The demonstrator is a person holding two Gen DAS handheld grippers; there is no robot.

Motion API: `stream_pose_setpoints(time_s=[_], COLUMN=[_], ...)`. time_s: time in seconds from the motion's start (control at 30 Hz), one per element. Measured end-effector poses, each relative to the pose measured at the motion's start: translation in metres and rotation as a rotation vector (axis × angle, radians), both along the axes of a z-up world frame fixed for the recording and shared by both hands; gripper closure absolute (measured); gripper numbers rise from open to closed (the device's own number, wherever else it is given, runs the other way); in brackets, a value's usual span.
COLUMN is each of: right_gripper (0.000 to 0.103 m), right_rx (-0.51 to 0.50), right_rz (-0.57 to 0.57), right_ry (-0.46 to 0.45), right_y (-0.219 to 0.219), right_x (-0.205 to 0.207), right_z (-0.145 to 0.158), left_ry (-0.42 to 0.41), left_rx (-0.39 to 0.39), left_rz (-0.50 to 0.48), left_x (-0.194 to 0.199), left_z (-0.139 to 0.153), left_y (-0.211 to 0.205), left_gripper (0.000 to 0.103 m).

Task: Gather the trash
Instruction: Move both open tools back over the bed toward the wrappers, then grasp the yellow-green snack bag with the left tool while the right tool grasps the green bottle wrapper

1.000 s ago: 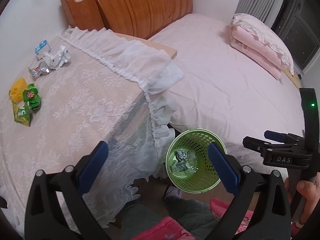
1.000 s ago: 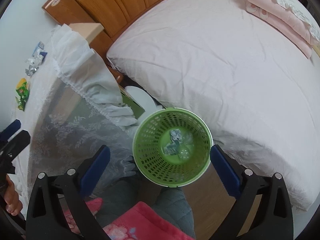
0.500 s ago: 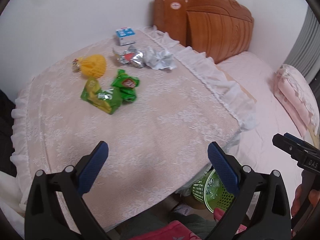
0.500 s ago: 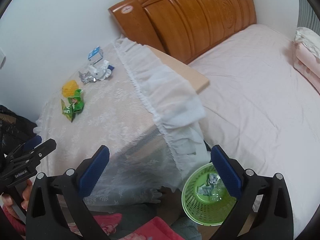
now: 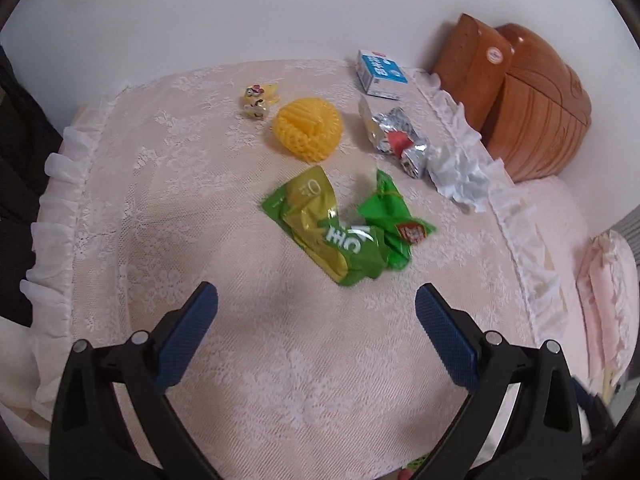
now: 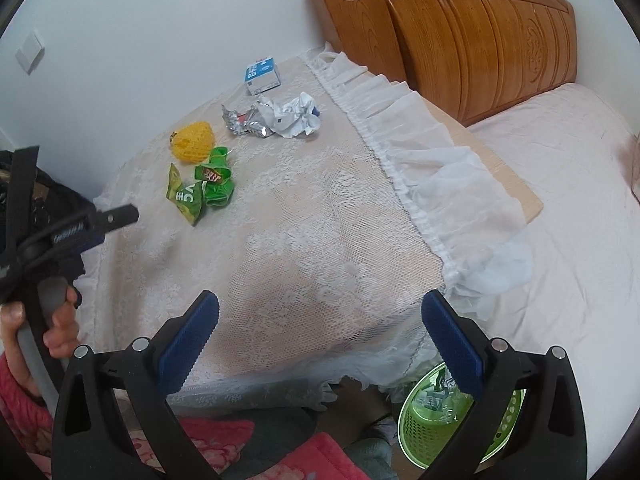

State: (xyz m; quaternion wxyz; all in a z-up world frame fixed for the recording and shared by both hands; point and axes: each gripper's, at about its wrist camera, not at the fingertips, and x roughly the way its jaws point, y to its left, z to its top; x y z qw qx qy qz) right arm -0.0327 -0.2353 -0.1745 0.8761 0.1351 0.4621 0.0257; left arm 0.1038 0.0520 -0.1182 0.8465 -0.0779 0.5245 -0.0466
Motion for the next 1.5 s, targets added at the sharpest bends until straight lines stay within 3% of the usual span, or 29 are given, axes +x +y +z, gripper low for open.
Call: stream_pose_setpoints(time_s=[0.07,0.2,0.4,0.47,0.6,0.73,0.97,1.13,1.2,1.3,1.5], right_gripper=[0.002,0.002,0.002,0.002,0.002,0.002,0.002,0.002,0.002,0.002,0.002], right_rx=[0.008,0.014,0.024,0.025,0.028,0.029,0.004,-0.044,-0.063,-0.075,-0.126], right_rz=[0.004,0.011,0.018,0.017,0.014,0.012,0.061,0.145,0.177,0.225,0.301], right_ry=[0.014,0.048,0.073,0.08,0.092,0.096,0.095,0.063,0.046,0.04,0.095], right_y=[0.002,0.006,0.006,0.004,0.001,-0.002,0.008,0.04,0.055,0.081,0.13], right_x=[0.003,0.01,0.015,0.016,0.016,0.014,0.029,0.072,0.091,0.131,0.198], right_z=[-0.004,-0.012,-0.02,-0.023,-0.027,-0.028,-0.028,-0.017,-0.014,-0.012,-0.031], left_ry=[0.033,0.11,0.214,0.228,0.215,0.2,0.148,0.049,0.057,0.076,0.062], left_rx=[-0.044,-0.063,-0.105,-0.09,-0.056,-0.057,-0.023,0.081,0.104,0.068,0.09], left_rz=[0.042,0.124,0.246,0.254,0.233,0.227,0.14,0.016,-0.01,-0.023,-0.063], left_x=[0.023,0.058,0.077,0.078,0.077,0.078,0.069,0.045,0.037,0.025,0.005], left_z=[-0.008,-0.033,-0.067,-0.073,-0.075,-0.075,-0.063,-0.036,-0.029,-0.022,-0.02], left_y=[0.002,-0.002,0.002,-0.001,-0.008,-0.008,-0.005,-0.005,0.0,0.017,0.041], left_gripper=[0.008,0.02,0.026,0.034,0.043,0.059,0.062,0.062,0.062,0.062,0.062])
